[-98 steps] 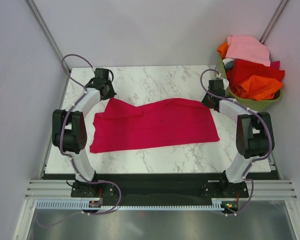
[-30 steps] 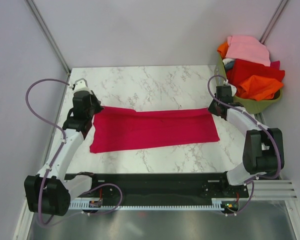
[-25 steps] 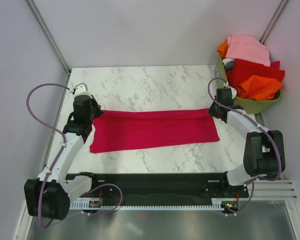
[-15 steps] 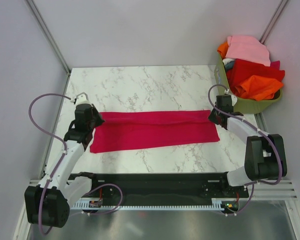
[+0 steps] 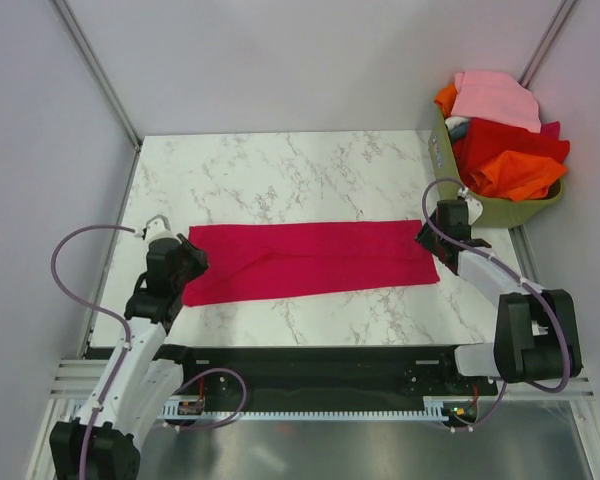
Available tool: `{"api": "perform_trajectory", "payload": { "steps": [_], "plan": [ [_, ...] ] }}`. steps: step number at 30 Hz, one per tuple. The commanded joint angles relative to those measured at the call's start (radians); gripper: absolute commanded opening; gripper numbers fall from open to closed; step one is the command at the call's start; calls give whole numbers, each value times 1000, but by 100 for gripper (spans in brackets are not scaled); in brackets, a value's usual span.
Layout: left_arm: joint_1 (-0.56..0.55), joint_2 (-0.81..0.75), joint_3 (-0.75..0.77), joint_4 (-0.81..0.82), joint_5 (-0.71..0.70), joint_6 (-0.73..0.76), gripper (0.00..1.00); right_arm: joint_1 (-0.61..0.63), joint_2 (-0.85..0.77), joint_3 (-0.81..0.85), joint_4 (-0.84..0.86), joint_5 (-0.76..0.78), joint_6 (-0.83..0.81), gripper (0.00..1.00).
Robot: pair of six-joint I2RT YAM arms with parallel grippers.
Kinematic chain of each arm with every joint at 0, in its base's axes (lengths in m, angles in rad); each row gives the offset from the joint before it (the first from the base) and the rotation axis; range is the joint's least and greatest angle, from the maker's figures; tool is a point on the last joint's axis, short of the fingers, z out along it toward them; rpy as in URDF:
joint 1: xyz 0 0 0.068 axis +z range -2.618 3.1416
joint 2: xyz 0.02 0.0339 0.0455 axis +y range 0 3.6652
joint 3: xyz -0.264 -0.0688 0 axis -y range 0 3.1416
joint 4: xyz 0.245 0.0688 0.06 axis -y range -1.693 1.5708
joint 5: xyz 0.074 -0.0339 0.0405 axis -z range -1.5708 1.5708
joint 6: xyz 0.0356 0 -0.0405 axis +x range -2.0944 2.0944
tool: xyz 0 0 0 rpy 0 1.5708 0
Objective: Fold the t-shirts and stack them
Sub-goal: Fold the tshirt
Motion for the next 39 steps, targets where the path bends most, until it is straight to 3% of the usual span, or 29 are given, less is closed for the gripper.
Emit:
{"api": "perform_trajectory", "payload": {
  "steps": [1, 3, 6, 9, 17, 25, 39],
  "plan": [
    [0, -62, 23, -34, -45, -49, 30, -5, -35, 23, 41, -4, -6, 52],
    [-2, -95, 38, -55, -55, -55, 33, -5, -23, 42, 23, -12, -17, 52],
    [0, -99, 55, -64, -52, -64, 51, 1, 0, 66, 21, -54, -34, 49],
    [0, -53, 84, -66, -42, -57, 53, 40, 22, 98, 23, -112, -61, 48],
    [0, 229, 219, -43, -57, -77, 53, 225, 114, 190, 104, -385, -32, 47],
    [26, 450, 354, -43, -108, -136, 50, 446, 354, 397, 242, -612, 29, 47],
    [72, 729, 348, 77, 49, -187, 46, 607, 831, 860, 249, -770, 71, 48]
  ]
}}
